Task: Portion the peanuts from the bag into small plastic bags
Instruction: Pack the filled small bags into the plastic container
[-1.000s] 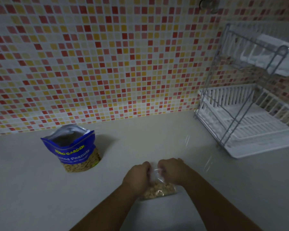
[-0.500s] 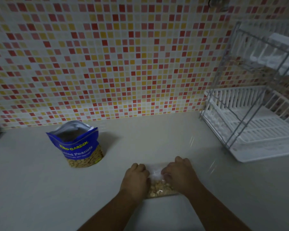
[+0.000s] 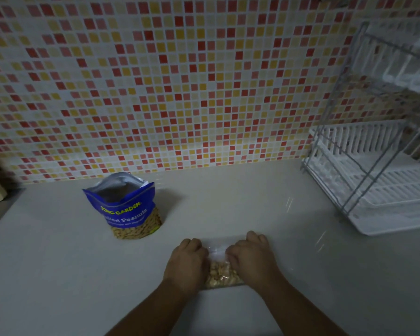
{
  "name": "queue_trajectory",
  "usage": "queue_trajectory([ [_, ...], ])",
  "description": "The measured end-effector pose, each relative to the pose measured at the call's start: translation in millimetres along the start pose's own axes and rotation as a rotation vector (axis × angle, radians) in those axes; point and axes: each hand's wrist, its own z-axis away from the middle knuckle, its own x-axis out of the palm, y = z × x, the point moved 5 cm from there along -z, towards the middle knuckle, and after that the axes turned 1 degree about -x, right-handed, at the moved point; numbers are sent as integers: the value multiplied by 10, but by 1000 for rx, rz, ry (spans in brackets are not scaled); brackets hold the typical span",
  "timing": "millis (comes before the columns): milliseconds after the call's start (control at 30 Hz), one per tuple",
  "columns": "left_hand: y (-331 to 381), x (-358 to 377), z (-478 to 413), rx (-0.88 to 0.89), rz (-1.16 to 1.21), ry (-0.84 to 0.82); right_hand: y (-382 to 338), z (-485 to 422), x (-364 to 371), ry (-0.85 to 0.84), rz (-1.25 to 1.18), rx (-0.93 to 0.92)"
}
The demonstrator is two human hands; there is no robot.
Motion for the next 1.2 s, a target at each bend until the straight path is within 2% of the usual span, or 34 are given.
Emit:
queue_trajectory([
  [167, -56, -117, 25, -13, 32, 37, 6, -20, -63, 96, -56, 32],
  [333, 197, -371, -200, 15, 153, 92, 516, 25, -323, 188, -158, 286],
  [467, 709, -399, -524, 166, 283, 8, 1077, 336, -370, 84, -136, 619],
  [567, 1049, -203, -777, 212, 246, -162, 1310, 688, -341, -88, -132, 834],
  [667, 1281, 61, -1005, 224, 189, -323, 1397, 1005, -245, -245, -212, 957],
  [800, 1486, 292, -1208, 163, 114, -443, 1353, 1248, -105, -370, -312, 1007],
  [967, 1615, 434, -1279, 123, 27, -481, 1352, 1269, -67, -376, -367, 1012],
  [1200, 1541, 360, -1361, 32, 113, -505, 1475, 1258, 14, -313, -564, 1072],
])
